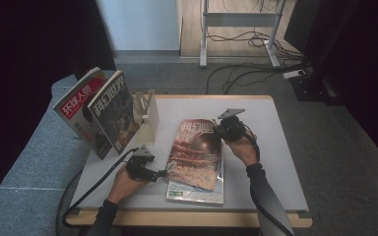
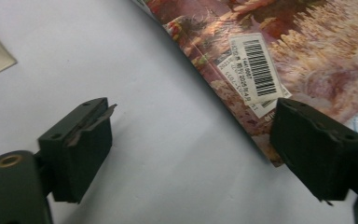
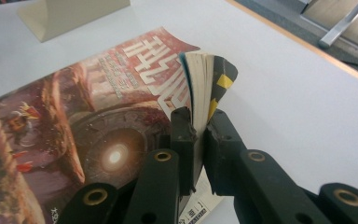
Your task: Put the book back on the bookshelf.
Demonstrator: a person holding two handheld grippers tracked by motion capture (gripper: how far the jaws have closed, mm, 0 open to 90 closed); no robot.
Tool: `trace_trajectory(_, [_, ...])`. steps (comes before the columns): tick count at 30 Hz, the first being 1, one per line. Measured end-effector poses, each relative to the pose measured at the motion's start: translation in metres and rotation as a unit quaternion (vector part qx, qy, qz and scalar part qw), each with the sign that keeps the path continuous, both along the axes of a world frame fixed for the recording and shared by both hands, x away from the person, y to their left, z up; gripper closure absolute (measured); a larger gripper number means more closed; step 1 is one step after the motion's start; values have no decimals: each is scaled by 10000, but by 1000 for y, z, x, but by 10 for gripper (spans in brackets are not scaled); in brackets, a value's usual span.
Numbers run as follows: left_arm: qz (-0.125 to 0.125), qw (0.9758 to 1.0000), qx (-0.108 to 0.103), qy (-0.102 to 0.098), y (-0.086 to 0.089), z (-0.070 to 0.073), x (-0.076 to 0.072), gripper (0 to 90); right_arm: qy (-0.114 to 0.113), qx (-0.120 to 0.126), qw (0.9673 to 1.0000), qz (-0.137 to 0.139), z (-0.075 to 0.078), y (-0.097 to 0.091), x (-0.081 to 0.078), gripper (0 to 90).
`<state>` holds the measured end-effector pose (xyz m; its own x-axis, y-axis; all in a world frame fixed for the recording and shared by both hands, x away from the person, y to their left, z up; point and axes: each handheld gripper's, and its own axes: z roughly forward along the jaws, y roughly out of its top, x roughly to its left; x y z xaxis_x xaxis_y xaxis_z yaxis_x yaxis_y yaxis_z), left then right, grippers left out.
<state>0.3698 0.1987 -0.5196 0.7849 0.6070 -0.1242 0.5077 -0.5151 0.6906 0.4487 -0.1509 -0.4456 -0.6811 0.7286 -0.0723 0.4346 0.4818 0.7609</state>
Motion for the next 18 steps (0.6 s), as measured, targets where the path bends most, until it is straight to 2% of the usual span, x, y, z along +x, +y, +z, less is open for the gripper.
trace_trajectory(5, [-83, 9998, 199, 7, -4, 7, 2, 151, -109, 95, 9999, 65, 11, -1, -6, 810])
trace_trajectory(7, [-170, 9997, 147, 50, -6, 11, 2, 150, -181, 139, 9997, 96, 15, -2, -9, 810])
trace_trajectory(9, [-222, 9998, -6, 20, -7, 15, 3, 151, -258, 172, 9994, 137, 21, -2, -12, 810])
trace_trajectory(10, [-237, 9997, -76, 85, -7, 17, 4, 154, -306, 170, 9992, 170, 25, -2, -13, 810])
trace_trajectory(14, [-432, 9990, 81, -22, -13, 26, 5, 152, -442, 190, 9985, 247, 37, 1, -19, 811])
trace_trajectory(18, [-568, 9984, 82, -12, -18, 34, 7, 143, -579, 217, 9974, 357, 48, 4, -25, 811])
